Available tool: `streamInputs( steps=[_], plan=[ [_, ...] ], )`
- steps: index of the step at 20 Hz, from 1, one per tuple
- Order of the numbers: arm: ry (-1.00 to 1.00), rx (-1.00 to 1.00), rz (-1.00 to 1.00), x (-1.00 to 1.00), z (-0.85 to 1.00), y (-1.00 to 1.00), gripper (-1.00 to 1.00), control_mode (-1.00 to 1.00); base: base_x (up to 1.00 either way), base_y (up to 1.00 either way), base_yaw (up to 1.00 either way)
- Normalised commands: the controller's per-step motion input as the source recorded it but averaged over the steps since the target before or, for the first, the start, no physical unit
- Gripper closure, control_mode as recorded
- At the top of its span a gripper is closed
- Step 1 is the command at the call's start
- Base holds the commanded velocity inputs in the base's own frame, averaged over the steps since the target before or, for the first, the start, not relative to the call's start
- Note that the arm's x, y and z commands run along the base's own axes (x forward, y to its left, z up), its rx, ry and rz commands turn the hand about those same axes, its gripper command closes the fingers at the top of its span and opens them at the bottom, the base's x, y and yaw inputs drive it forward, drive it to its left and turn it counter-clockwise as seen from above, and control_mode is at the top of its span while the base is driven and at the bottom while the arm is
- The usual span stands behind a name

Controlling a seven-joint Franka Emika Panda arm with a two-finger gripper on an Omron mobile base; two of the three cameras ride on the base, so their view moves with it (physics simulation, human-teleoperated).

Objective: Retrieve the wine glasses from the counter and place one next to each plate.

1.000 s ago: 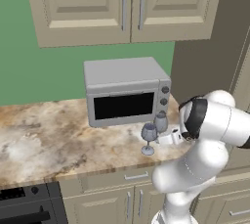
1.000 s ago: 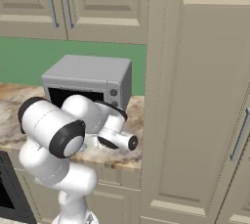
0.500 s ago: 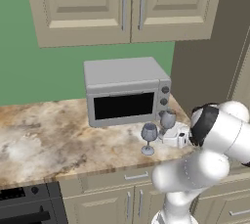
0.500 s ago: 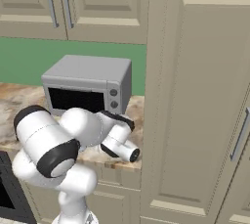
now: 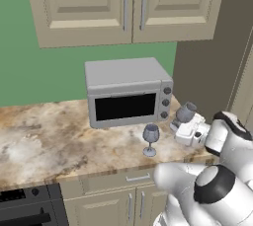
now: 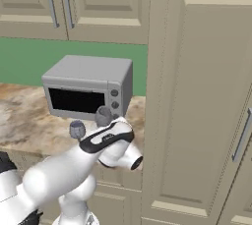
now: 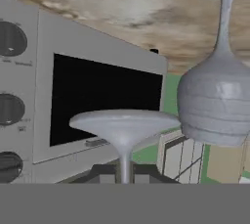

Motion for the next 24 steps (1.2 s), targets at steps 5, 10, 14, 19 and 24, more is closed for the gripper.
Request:
streamInputs(
  steps=[5, 10, 14, 19, 24],
  plan=[
    [0.0, 0.0, -0.04, -0.68, 1.0, 0.11, 1.0, -1.0, 0.0, 0.0, 0.0],
    [0.0, 0.0, -0.04, -1.0, 1.0, 0.17, 1.0, -1.0, 0.0, 0.0, 0.0],
    [0.04, -0.01, -0.05, -0.84, 1.0, 0.15, 1.0, -1.0, 0.0, 0.0, 0.0],
    [0.09, 0.0, -0.03, -0.61, 1.0, 0.02, 1.0, -1.0, 0.0, 0.0, 0.0],
    [-0.01, -0.06, 0.0, -0.64, 0.53, 0.26, 1.0, -1.0, 0.0, 0.0, 0.0]
  ],
)
